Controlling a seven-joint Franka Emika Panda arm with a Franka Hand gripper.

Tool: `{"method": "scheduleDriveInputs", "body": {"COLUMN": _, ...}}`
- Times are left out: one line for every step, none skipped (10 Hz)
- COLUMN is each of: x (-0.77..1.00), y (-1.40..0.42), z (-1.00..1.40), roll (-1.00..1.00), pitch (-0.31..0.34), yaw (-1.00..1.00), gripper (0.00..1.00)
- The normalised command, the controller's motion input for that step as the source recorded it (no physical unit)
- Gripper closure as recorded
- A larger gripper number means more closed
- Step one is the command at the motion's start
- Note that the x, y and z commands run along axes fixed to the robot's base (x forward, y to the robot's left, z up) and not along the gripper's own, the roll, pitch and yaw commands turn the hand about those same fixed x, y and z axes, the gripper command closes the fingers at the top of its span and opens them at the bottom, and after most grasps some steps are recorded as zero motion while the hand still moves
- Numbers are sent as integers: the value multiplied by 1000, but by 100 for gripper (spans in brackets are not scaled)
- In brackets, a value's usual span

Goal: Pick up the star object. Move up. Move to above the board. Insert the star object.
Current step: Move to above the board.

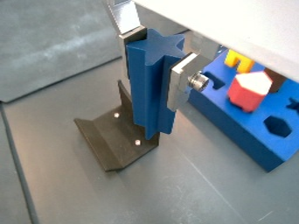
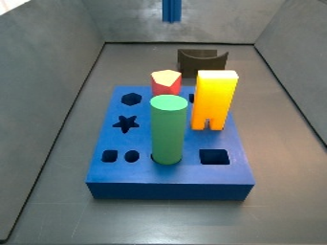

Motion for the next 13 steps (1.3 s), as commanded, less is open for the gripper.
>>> {"method": "scheduleDriveInputs", "body": {"x": 48, "y": 20, "z": 1000, "roll": 8, "pitch": 94, "yaw": 37, "gripper": 100}}
{"method": "scheduleDriveInputs", "body": {"x": 48, "y": 19, "z": 1000, "roll": 9, "pitch": 95, "yaw": 35, "gripper": 100}}
{"method": "scheduleDriveInputs", "body": {"x": 38, "y": 13, "z": 809, "roll": 12, "pitch": 98, "yaw": 32, "gripper": 100}}
{"method": "scheduleDriveInputs", "body": {"x": 30, "y": 10, "z": 638, "roll": 14, "pitch": 99, "yaw": 31, "gripper": 100}}
{"method": "scheduleDriveInputs", "body": {"x": 22, "y": 8, "z": 471, "roll": 15, "pitch": 95, "yaw": 30, "gripper": 100}}
{"method": "scheduleDriveInputs", "body": {"x": 18, "y": 6, "z": 249, "roll": 18, "pitch": 94, "yaw": 30, "gripper": 100}}
{"method": "scheduleDriveInputs", "body": {"x": -82, "y": -1000, "z": 128, "roll": 70, "pitch": 370, "yaw": -883, "gripper": 100}}
{"method": "scheduleDriveInputs", "body": {"x": -79, "y": -1000, "z": 116, "roll": 73, "pitch": 346, "yaw": -850, "gripper": 100}}
{"method": "scheduleDriveInputs", "body": {"x": -80, "y": -1000, "z": 130, "roll": 52, "pitch": 252, "yaw": -538, "gripper": 100}}
{"method": "scheduleDriveInputs", "body": {"x": -76, "y": -1000, "z": 129, "roll": -7, "pitch": 180, "yaw": -332, "gripper": 100}}
{"method": "scheduleDriveInputs", "body": {"x": -74, "y": -1000, "z": 130, "roll": -16, "pitch": 132, "yaw": -189, "gripper": 100}}
{"method": "scheduleDriveInputs", "body": {"x": -72, "y": -1000, "z": 140, "roll": -15, "pitch": 94, "yaw": -52, "gripper": 100}}
{"method": "scheduleDriveInputs", "body": {"x": -70, "y": -1000, "z": 145, "roll": -10, "pitch": 76, "yaw": -18, "gripper": 100}}
